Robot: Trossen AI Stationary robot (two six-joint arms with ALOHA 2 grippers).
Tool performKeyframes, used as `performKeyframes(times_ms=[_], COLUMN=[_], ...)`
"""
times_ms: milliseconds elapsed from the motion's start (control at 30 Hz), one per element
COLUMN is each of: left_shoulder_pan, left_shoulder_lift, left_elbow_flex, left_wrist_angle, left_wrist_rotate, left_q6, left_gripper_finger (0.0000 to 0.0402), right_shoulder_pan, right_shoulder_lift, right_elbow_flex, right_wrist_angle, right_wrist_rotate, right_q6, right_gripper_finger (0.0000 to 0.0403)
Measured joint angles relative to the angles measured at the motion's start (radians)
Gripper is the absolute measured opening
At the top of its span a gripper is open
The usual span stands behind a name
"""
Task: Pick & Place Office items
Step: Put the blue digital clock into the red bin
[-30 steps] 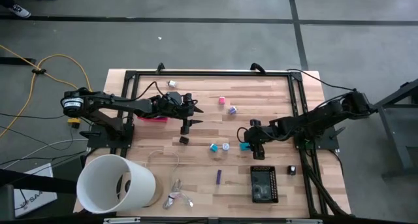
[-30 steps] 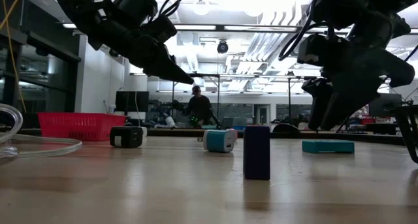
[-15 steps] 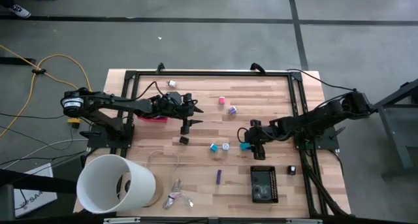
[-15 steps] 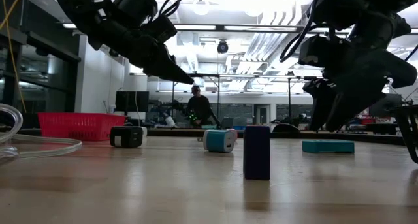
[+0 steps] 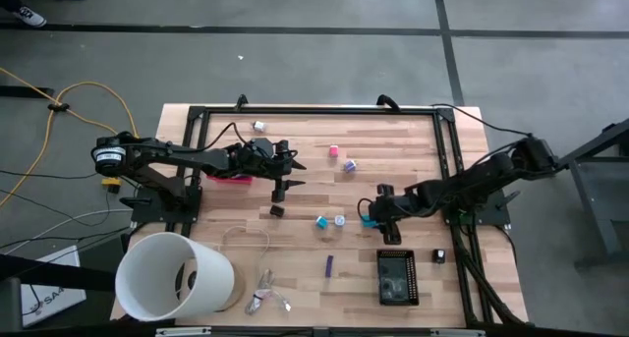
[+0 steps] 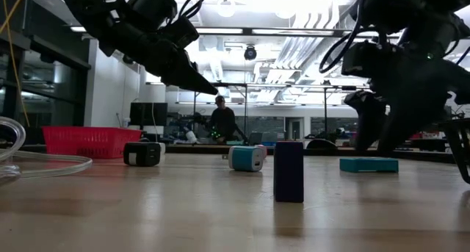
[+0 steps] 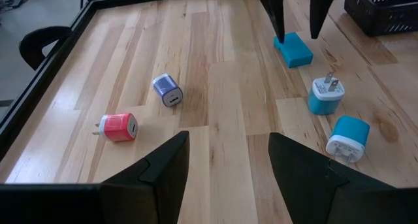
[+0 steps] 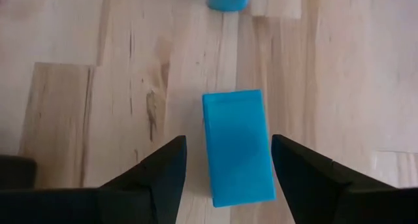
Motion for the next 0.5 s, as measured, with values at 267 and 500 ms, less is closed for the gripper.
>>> performKeyframes(times_ms=[267, 500], left_shoulder_pan=[0.000, 0.000], left_shoulder_lift=[0.000, 0.000], left_elbow_flex=[0.000, 0.000], left_wrist_angle=[0.000, 0.004], left_wrist_rotate=[0.000, 0.000], left_q6=[0.000, 0.000], left_gripper_finger=[0.0201, 0.0201], right_shoulder_pan=[-0.002, -0.002], right_shoulder_lift=[0.049, 0.049], right_elbow_flex=[0.000, 0.000], right_wrist_angle=[-0.002, -0.001], right_wrist_rotate=[0.002, 0.002], right_q6=[0.026, 0.041], right_gripper_finger=[0.0212, 0.0212])
